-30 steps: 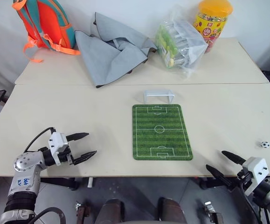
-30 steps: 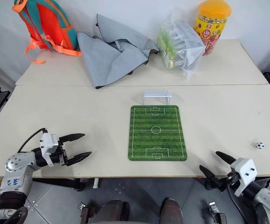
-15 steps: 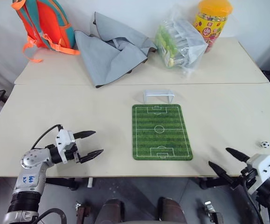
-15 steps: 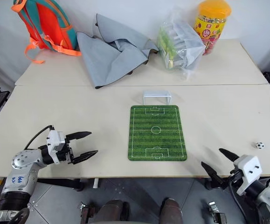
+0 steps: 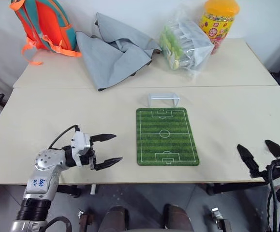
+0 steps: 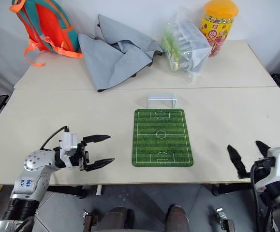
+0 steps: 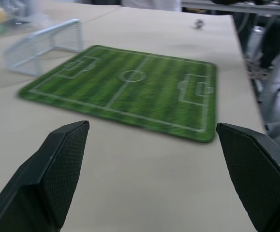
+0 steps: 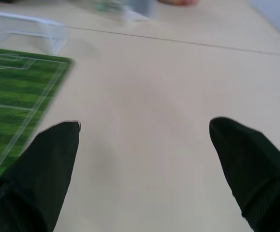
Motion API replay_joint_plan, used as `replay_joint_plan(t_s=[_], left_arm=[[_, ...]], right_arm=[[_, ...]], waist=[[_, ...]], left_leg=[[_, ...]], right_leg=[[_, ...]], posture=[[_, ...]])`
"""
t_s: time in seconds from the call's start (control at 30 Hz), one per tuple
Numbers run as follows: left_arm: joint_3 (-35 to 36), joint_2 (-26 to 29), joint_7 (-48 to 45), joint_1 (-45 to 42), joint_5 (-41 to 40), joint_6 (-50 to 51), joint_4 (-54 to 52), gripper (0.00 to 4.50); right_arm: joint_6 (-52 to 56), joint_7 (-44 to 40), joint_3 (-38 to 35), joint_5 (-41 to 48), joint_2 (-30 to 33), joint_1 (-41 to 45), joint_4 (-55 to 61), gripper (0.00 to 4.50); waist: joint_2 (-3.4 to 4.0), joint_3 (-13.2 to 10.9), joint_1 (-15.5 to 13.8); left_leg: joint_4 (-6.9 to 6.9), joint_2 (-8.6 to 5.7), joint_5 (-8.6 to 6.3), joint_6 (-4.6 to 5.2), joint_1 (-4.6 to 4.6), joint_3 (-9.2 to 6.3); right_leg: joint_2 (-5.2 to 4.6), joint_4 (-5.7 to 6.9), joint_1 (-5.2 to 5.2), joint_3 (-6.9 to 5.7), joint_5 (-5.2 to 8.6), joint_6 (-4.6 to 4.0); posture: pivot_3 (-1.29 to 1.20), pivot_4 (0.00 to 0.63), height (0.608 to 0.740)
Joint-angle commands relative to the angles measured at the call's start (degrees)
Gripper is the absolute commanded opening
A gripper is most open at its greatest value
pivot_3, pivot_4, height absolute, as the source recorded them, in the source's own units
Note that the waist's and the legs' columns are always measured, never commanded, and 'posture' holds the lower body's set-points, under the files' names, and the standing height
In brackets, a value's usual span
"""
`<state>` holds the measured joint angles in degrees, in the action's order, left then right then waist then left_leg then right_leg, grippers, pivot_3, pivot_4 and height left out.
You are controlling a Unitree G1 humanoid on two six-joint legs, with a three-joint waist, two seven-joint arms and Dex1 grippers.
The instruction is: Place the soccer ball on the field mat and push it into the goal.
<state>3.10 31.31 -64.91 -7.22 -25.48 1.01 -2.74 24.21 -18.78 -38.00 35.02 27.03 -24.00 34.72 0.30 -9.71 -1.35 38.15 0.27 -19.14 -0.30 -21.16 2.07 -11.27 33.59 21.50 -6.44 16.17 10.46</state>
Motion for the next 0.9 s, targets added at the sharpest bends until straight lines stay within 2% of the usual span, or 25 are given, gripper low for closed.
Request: replay_joint_plan(t_s=[0.03, 0.2, 0.43, 0.9], left_arm=[[-0.38, -0.15, 1.5, 1.01, -1.98, 2.26, -6.11, 4.5], [-0.63, 0.2, 3.01, 3.2, -2.77, 4.8, -10.85, 4.5], [1.27, 2.33, 3.56, 6.58, -5.09, 7.41, -16.65, 4.5], [3.78, 4.83, 4.95, 7.64, -6.83, 10.37, -19.98, 4.5]], right_arm=[[1.65, 5.01, -4.25, -0.03, 0.02, 2.29, -1.63, 4.49], [0.07, 6.84, -5.46, -4.76, 1.4, 6.22, -11.04, 4.49], [-3.57, 2.73, -2.18, -8.46, 3.28, 10.79, -24.69, 4.49], [-10.91, 0.19, 1.96, -13.07, 3.93, 23.34, -46.48, 4.49]], waist=[[0.0, 0.0, 0.01], [0.0, 0.0, 0.05], [0.05, 0.01, 0.17], [0.08, 0.01, 0.66]], left_leg=[[0.0, 0.0, 0.0, 0.0, 0.0, 0.0], [0.0, -0.01, 0.0, 0.0, 0.01, 0.01], [0.03, -0.02, 0.0, 0.03, -0.01, 0.06], [0.08, 0.01, 0.0, 0.02, 0.02, 0.07]], right_leg=[[0.0, 0.0, 0.0, 0.0, 0.0, 0.0], [0.0, 0.02, 0.0, 0.03, 0.0, 0.0], [0.02, -0.03, 0.01, 0.08, 0.0, 0.0], [0.03, 0.01, 0.0, 0.1, 0.0, -0.01]], posture=[[0.0, 0.15, 0.74], [0.0, 0.15, 0.74], [0.0, 0.15, 0.74], [0.0, 0.15, 0.74]])
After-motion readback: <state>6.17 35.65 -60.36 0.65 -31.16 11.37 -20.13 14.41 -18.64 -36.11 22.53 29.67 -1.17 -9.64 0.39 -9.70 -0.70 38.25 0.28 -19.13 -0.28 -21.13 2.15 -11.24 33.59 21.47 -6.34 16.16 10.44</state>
